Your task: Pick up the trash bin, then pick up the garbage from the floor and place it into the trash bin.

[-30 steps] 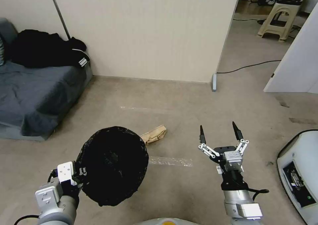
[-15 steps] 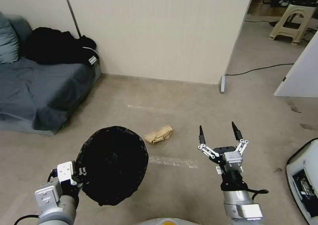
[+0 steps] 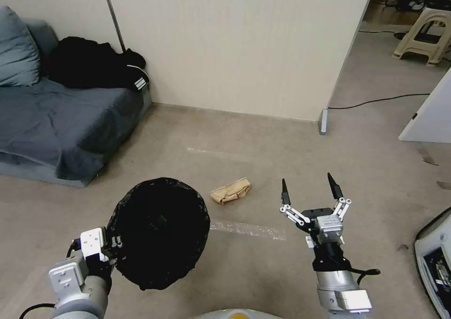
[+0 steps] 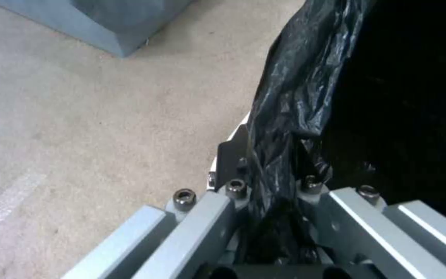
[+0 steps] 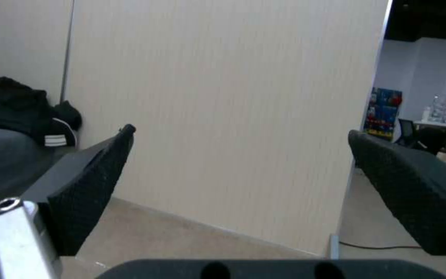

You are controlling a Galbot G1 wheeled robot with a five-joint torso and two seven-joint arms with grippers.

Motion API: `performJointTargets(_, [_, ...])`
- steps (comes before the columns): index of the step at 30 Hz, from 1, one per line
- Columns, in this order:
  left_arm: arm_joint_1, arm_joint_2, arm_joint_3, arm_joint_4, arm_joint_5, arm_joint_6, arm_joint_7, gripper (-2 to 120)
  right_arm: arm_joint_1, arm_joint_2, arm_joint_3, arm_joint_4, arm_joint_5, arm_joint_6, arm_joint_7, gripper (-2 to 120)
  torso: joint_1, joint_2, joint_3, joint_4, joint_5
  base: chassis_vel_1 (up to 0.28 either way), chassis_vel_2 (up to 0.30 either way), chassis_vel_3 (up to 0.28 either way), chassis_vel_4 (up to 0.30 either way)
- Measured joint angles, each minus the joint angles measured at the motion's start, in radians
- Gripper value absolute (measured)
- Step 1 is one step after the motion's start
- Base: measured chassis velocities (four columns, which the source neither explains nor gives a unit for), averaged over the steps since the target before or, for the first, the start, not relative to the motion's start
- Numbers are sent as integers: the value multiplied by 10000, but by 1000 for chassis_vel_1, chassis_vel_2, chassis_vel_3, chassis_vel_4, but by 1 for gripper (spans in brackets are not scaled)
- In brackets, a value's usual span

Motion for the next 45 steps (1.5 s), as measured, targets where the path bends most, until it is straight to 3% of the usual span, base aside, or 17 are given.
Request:
performJointTargets(15, [-7, -10, 8, 0, 21, -5, 8, 1, -17, 0, 40, -25, 48, 7, -132, 100, -1, 1, -1, 0, 0, -3, 4, 5, -4])
performJointTargets(28, [-48, -4, -6, 17, 25, -3, 16, 1, 5, 0, 34, -51, 49, 174, -231, 100, 1, 0, 3, 1, 3, -190, 186, 194, -186])
performJointTargets(40, [-103, 14, -24, 26, 20, 35, 27, 1, 519, -26, 142, -271, 187, 79, -395, 100, 0, 0, -1, -1, 1, -15, 16, 4, -25])
performJointTargets(45, [-274, 29, -42, 53, 23, 159, 28, 1, 1346, -935, 161, -800, 60, -384, -360, 100, 0, 0, 0, 1, 2, 0, 0, 0, 0])
